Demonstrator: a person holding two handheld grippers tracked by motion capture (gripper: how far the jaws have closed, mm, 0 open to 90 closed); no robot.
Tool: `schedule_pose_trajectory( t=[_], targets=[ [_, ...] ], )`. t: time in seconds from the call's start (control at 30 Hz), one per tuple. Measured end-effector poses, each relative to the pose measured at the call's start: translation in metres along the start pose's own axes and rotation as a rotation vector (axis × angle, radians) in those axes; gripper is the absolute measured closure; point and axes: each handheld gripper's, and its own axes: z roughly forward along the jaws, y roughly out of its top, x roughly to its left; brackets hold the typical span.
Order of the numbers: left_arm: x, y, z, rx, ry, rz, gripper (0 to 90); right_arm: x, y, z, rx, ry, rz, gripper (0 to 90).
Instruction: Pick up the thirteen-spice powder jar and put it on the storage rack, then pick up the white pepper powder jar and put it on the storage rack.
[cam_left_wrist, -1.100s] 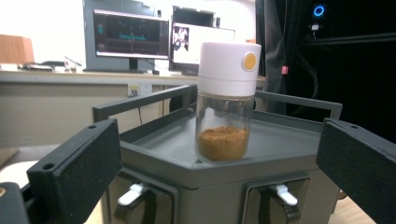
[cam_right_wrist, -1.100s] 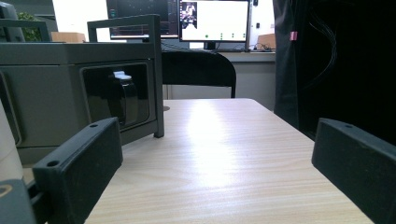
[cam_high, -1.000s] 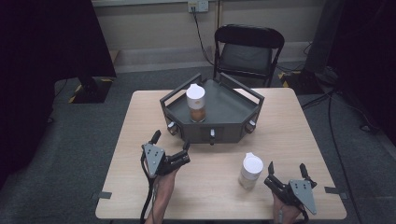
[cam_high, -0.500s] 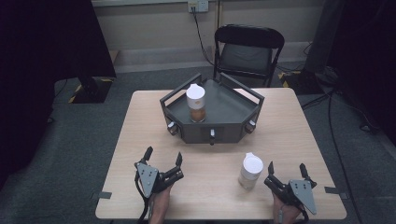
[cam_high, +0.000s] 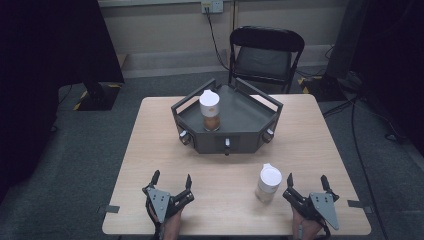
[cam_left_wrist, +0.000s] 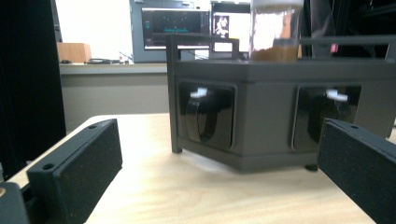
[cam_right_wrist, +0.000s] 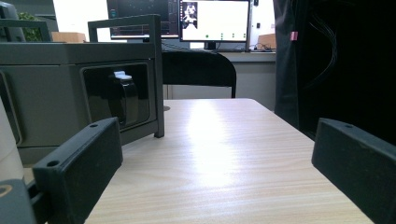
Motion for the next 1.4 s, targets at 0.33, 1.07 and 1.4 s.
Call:
schedule_pose_trajectory(
  t=[0.33, 1.07, 1.4],
  targets=[
    [0.001, -0.002, 0.003, 0.04, -0.01, -0.011, 0.0, 0.0, 0.0, 0.0, 0.0, 0.0, 0.0, 0.6],
    [0.0, -0.002, 0.004, 0.044, -0.004, -0.009, 0.0, -0.002, 0.0, 0.0, -0.003, 0.007, 0.013, 0.1],
    [-0.002, -0.001, 0.004, 0.045, 0.012, -0.007, 0.1, -0.006, 0.01, -0.011, -0.039, 0.008, 0.086, 0.0]
  ],
)
